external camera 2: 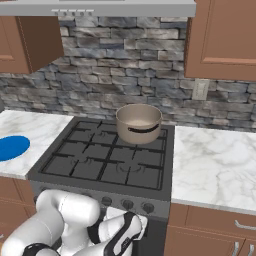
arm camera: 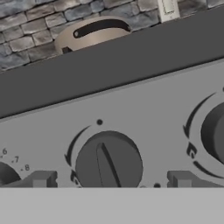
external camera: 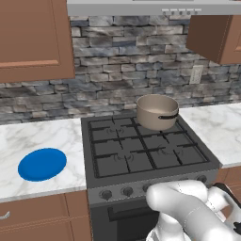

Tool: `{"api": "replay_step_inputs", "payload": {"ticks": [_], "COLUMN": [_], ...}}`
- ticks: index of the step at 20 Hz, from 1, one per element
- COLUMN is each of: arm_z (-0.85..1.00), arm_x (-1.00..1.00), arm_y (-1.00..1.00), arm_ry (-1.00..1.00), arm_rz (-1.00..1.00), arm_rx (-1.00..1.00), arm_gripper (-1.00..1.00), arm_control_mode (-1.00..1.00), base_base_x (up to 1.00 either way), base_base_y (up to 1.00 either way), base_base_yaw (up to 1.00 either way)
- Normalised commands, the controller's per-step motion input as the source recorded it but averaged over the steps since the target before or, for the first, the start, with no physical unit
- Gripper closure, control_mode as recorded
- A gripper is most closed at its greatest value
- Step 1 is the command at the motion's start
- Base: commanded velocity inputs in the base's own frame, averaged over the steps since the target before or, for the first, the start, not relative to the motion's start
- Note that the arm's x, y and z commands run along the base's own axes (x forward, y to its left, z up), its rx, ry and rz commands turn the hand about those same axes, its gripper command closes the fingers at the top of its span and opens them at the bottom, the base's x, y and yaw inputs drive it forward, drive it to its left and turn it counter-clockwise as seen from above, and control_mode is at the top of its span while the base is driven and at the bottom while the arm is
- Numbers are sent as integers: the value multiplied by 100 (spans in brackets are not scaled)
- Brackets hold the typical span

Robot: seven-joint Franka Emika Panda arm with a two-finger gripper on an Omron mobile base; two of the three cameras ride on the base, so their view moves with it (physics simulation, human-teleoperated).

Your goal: Retrieve the frozen meat and place it in the pot on a burner. Then turn the burner on.

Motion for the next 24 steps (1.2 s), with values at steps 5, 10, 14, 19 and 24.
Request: {"api": "replay_step_inputs", "payload": {"ticks": [5,10,14,19,24], "arm_z": [0,1,0,0,0], "arm_x": [6,12,17,19,1], "arm_y": [0,0,0,0,0], "arm_ry": [-2,0,0,0,0], "arm_rz": [0,0,0,0,0], "arm_rx": [-5,-4,-1,0,0], "arm_gripper": [-100,-100,-100,-100,-100], "arm_control_mode": [-100,-100,-100,-100,-100], "base_base_x": [0,0,0,0,0], "base_base_y": [0,0,0,0,0], "base_base_yaw": [0,0,0,0,0]}}
